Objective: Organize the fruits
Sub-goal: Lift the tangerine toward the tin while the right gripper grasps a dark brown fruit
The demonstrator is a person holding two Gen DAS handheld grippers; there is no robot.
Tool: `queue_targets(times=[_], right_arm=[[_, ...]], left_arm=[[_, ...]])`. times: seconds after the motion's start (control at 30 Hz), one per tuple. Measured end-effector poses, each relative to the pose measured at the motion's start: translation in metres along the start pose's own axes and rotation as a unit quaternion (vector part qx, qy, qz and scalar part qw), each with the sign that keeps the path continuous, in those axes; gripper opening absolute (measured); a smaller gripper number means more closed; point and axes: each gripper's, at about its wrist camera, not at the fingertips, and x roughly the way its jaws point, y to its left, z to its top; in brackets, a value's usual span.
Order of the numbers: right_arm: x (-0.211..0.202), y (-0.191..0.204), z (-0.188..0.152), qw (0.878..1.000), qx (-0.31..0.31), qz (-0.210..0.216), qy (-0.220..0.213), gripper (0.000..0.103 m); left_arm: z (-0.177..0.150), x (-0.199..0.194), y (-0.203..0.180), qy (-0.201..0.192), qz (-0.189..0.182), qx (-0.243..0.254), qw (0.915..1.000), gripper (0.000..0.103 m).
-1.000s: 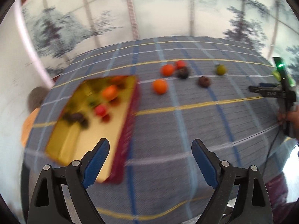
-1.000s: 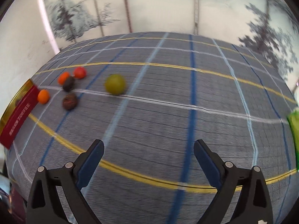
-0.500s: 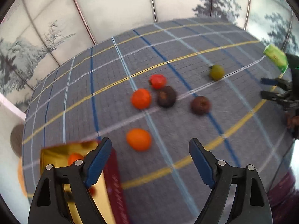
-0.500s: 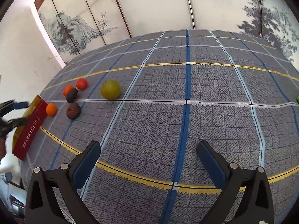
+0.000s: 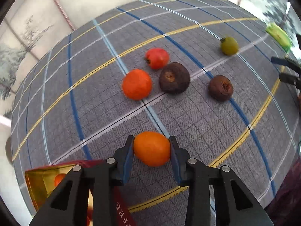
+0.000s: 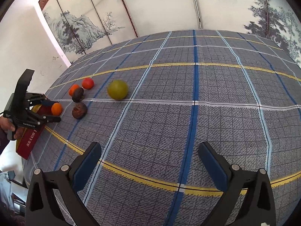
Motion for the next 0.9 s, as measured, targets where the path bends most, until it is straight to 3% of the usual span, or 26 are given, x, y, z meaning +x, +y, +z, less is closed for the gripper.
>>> queue_targets(times=[0.17, 0.33, 0.47, 0.6, 0.73, 0.9], right_arm=[[0.0, 0.0, 0.0, 1.0, 0.0, -0.001, 0.001, 0.103], [0.0, 0.007, 0.0, 1.0, -0.014, -0.005, -0.003, 0.103], [0.004, 0.046, 0.009, 0.996, -0.063, 0.057, -0.001, 0.103], [0.023, 0.103, 0.026, 0.983, -0.147, 0.109, 0.001, 0.102], [0.059, 0.133, 0.043, 0.977, -0.181, 0.11, 0.031, 0.076], [0.096, 0.143, 0.055, 0.975, -0.195, 0.085, 0.064, 0.073]], left_arm=[[-0.021, -0.032, -0.016, -0.06, -0.009, -0.076, 0.9953, 0.037], [-0.054, -0.073, -0.041, -0.109, -0.056, -0.17, 0.9777, 0.037], [-0.077, -0.098, -0.059, -0.132, -0.079, -0.201, 0.9676, 0.037], [-0.095, -0.111, -0.068, -0.139, -0.085, -0.224, 0.961, 0.037], [-0.11, -0.128, -0.067, -0.149, -0.07, -0.236, 0.9578, 0.037], [-0.127, -0.151, -0.059, -0.169, -0.045, -0.241, 0.9547, 0.037]])
